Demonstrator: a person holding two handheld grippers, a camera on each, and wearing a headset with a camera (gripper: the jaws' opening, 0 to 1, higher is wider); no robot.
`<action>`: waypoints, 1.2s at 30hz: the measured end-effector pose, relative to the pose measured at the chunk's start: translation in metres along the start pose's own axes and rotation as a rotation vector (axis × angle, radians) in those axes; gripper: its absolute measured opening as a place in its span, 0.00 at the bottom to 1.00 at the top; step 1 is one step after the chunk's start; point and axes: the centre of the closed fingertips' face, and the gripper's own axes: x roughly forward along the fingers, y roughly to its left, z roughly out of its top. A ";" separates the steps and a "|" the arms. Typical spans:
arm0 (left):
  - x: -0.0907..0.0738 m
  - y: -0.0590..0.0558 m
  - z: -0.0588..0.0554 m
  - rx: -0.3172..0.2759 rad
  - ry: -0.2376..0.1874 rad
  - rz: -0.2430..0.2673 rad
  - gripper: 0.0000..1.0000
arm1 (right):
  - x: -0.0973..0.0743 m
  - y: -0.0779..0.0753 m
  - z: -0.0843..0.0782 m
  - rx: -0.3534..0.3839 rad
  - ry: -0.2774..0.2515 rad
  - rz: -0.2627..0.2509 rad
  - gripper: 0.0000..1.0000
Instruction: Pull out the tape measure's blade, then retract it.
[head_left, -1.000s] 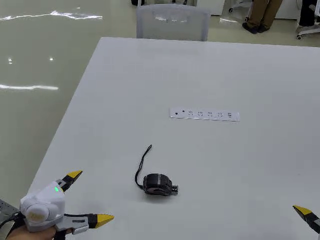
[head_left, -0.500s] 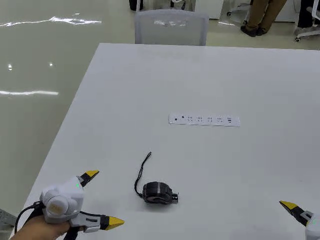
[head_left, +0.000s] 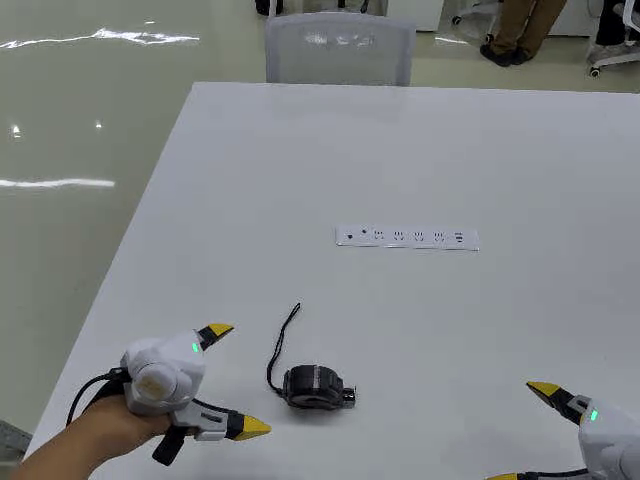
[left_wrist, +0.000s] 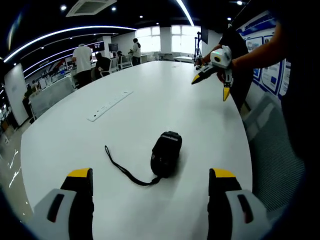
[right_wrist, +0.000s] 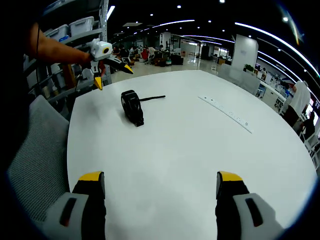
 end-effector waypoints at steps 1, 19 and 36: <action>0.002 0.000 0.002 0.007 -0.001 -0.004 0.94 | 0.002 0.000 0.002 -0.003 -0.002 0.004 0.95; 0.048 -0.012 0.007 0.095 0.068 -0.121 0.80 | 0.058 0.014 0.057 -0.084 -0.054 0.094 0.86; 0.083 -0.021 0.011 0.173 0.118 -0.185 0.65 | 0.126 0.037 0.090 -0.198 -0.050 0.212 0.69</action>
